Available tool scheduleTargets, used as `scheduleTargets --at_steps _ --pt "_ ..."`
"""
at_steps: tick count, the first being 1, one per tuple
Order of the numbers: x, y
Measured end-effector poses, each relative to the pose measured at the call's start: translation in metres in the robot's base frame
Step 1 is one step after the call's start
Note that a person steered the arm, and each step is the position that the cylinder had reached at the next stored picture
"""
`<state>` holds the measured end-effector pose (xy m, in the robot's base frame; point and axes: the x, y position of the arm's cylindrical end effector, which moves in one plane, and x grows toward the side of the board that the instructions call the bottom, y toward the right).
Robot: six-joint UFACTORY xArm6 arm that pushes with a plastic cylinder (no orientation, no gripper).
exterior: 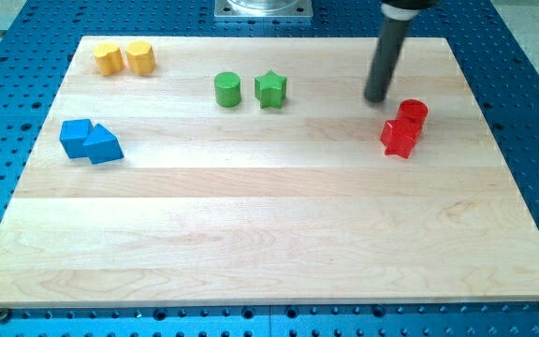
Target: Push the red circle right above the red star
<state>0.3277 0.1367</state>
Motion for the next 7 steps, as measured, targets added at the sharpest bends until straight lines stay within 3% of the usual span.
scheduleTargets --at_steps 5,6,7 --pt "0.0 -0.015" --pt "-0.011 -0.05" --pt "-0.015 -0.125"
